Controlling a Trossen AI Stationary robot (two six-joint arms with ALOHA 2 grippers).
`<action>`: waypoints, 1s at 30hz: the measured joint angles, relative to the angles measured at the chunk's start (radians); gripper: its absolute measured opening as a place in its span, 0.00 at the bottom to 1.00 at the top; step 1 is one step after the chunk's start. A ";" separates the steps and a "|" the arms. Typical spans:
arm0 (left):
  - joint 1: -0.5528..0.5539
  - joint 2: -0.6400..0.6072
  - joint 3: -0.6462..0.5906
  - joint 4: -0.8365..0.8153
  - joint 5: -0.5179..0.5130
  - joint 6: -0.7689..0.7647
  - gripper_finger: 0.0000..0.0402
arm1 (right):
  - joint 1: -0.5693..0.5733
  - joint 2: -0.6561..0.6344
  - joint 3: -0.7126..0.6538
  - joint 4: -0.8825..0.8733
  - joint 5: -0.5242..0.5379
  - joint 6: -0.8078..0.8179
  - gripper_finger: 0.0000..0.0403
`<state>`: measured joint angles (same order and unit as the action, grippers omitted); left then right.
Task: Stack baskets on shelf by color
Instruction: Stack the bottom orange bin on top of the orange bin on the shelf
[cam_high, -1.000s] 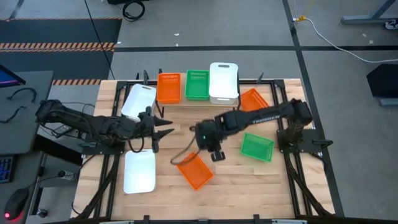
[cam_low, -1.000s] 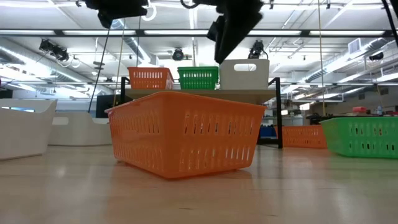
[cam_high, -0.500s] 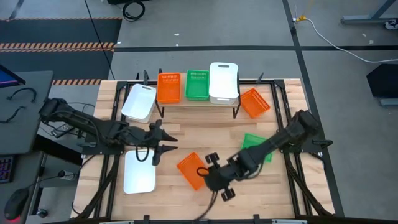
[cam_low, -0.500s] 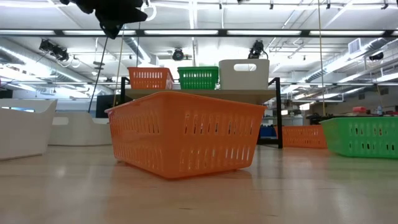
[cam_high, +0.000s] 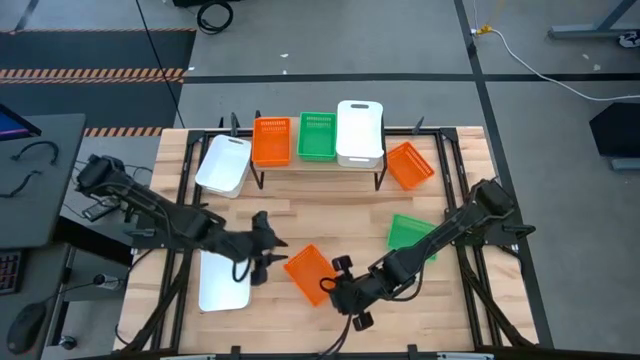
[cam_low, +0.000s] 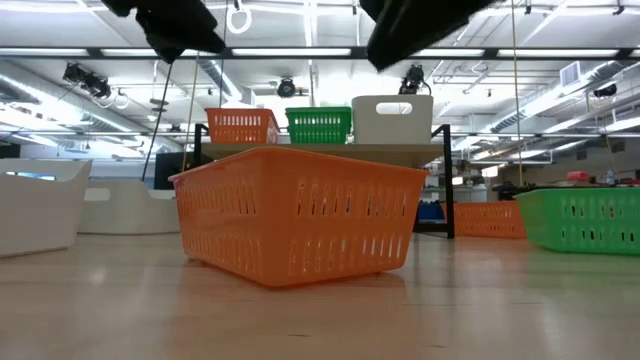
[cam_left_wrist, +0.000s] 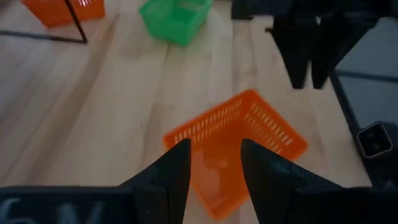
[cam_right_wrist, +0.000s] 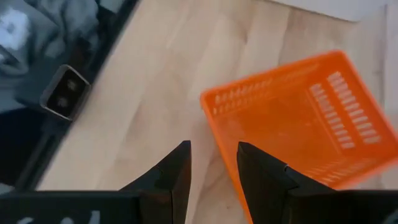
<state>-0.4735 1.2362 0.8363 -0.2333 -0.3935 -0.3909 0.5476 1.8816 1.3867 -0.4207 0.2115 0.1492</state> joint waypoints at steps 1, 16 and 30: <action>-0.010 0.026 0.025 -0.005 -0.001 -0.005 0.37 | 0.000 0.000 -0.002 -0.003 0.011 0.000 0.33; -0.116 0.478 0.401 -0.067 0.006 -0.152 0.37 | 0.110 -0.002 -0.003 -0.388 0.004 0.378 0.33; -0.099 0.785 0.677 -0.173 0.029 -0.298 0.51 | 0.199 -0.003 -0.003 -0.468 0.107 0.577 0.33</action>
<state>-0.5727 2.0213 1.5135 -0.4061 -0.3641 -0.6893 0.7465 1.8790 1.3838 -0.8889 0.3180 0.7260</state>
